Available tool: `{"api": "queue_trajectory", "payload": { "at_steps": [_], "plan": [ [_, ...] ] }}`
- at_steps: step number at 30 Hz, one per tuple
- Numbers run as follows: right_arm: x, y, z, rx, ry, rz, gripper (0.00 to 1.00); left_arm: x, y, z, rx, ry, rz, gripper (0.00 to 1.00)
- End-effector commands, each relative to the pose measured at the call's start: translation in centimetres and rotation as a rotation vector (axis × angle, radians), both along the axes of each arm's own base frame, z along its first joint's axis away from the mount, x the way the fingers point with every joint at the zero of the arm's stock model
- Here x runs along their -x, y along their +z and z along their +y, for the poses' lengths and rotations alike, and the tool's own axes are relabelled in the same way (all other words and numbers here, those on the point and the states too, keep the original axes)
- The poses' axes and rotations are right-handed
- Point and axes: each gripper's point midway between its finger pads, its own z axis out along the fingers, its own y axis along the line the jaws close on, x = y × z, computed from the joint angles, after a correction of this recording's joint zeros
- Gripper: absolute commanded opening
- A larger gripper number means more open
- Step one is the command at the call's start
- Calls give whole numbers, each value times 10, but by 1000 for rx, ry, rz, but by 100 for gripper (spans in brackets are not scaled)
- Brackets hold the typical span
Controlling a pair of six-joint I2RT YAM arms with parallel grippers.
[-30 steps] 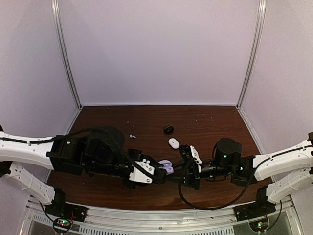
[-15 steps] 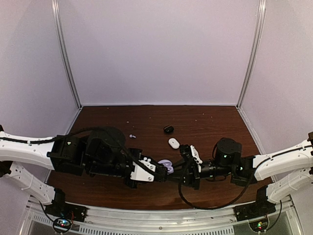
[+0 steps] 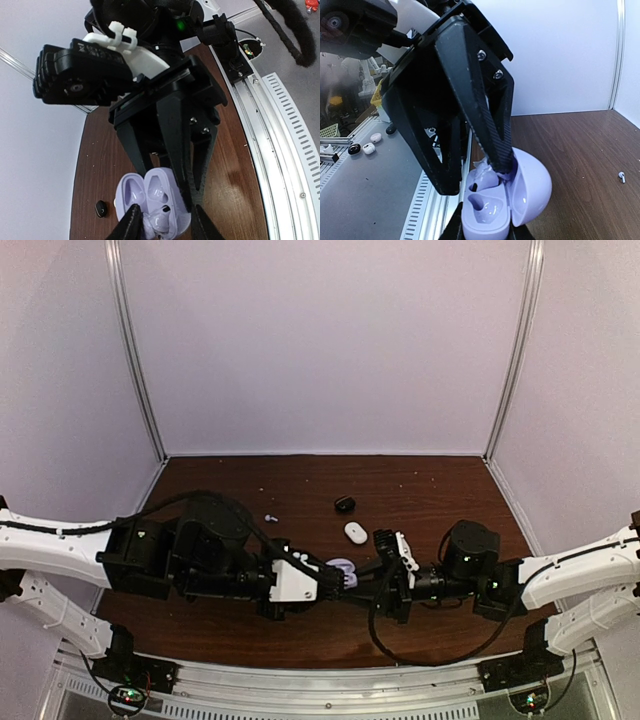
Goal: Insert the wireless bluetooth earbuds into the charging case
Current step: Insert the left earbud into the left side groove of the charging case.
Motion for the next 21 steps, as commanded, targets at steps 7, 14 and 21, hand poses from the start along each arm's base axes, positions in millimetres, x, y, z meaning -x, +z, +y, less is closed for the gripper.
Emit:
{"api": "queue_trajectory", "payload": {
  "at_steps": [7,14,21],
  "plan": [
    [-4,23,-8,-84,-39,-41,0,-4,17,12,82,59,23,34],
    [-3,25,-7,-86,-33,-45,0,-6,13,9,73,70,20,34],
    [-3,21,-4,-71,-25,-42,0,-11,17,11,81,94,3,35]
  ]
}}
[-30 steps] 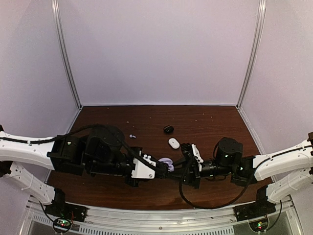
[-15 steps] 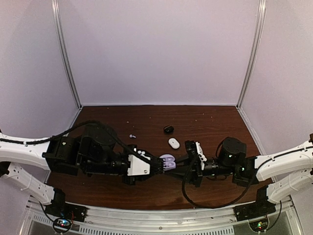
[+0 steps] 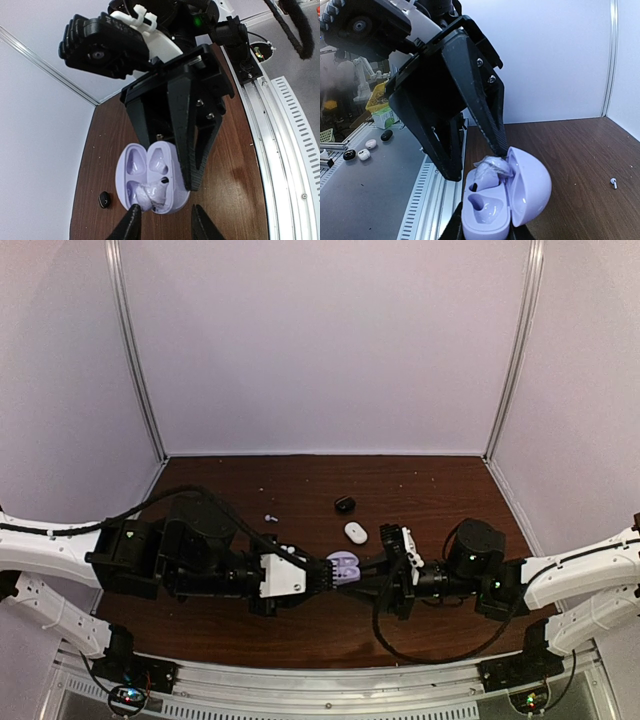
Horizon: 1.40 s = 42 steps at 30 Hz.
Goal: Insert the wireless bluetooth earbuds into the charging case
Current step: Insert the left earbud into the left side groove of the charging case, then move the right earbud to the corner of the board.
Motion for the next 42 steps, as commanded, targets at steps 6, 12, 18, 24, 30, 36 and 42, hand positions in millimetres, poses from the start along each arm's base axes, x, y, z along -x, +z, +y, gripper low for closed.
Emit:
{"api": "queue_trajectory", "payload": {
  "at_steps": [6,12,18,24,30,36,42],
  "plan": [
    [-1,9,2,-21,-1,-16,0,-7,11,-6,35,38,-17,35],
    [-3,9,5,-20,-6,-15,0,-6,6,-11,18,23,-22,35],
    [-3,10,4,-20,-10,-19,0,-6,-3,-12,-10,21,-16,28],
    [-7,13,-1,-31,-45,-26,0,-1,-10,-9,-40,0,-1,22],
    [-8,13,-5,-35,-59,-26,0,-1,-19,-7,-68,8,8,18],
    [-15,5,-12,-24,-96,-7,0,-25,15,14,116,64,109,31],
    [-28,-3,-30,-31,-151,34,0,-119,8,70,293,347,320,39]
  ]
}}
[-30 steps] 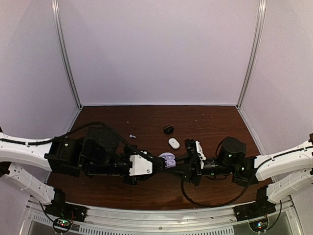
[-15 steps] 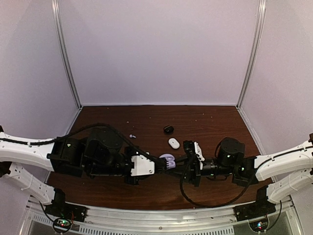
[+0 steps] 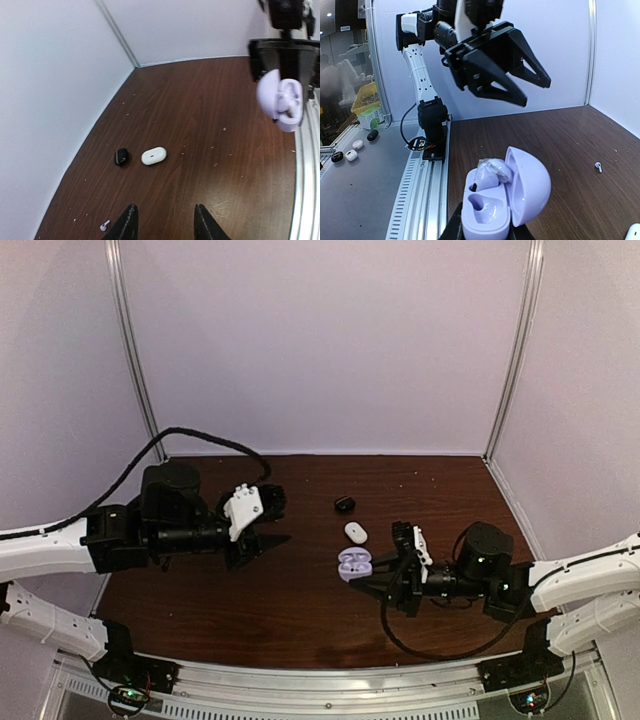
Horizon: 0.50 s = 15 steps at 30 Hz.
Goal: Insert the wireless bluetooth earbuds into the charging case
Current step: Move the right earbud to the corner of the board.
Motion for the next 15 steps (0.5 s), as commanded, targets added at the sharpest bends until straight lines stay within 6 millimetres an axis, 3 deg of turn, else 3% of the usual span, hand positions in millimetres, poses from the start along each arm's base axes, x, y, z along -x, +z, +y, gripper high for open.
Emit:
{"api": "queue_trajectory", "payload": {
  "at_steps": [1,4,9,15],
  "plan": [
    [-11,7,-15,-49,-60,17,0,-58,3,29,205,175,192,41],
    [-15,6,-22,-54,-83,23,0,-99,-8,49,285,308,277,44],
    [-18,3,-25,-53,-93,33,0,-166,-46,84,391,546,490,48],
    [-21,2,-29,-54,-111,35,0,-215,-88,106,494,796,692,55]
  ]
}}
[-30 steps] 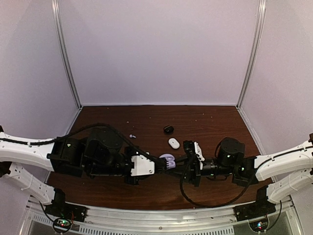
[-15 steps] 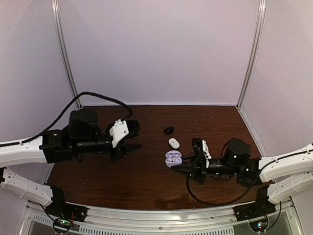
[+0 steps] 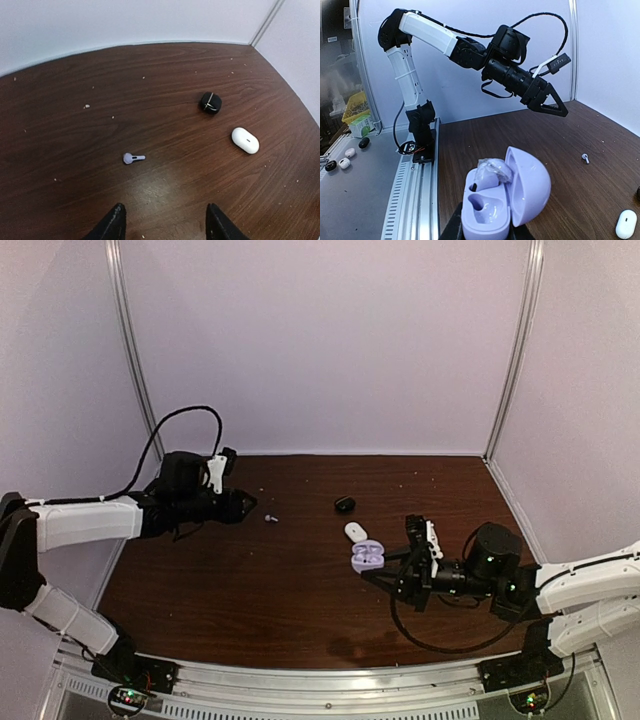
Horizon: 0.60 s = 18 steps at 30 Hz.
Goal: Insert the wireless bluetooth earbuds into the charging case
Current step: Move the right earbud to the corner of the board.
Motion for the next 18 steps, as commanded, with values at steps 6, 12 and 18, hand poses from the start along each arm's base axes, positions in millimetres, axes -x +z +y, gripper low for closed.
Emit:
{"api": "queue_trajectory", "payload": {
  "at_steps": [6,12,18],
  "plan": [
    [-6,2,-7,-24,-40,-4,0,-57,-58,8,58,365,311,55],
    [-7,1,-6,-22,-36,-7,0,-77,-97,8,-13,466,419,55],
    [-9,0,-5,-14,-39,-7,0,-85,-130,0,-48,475,482,54]
  ]
}}
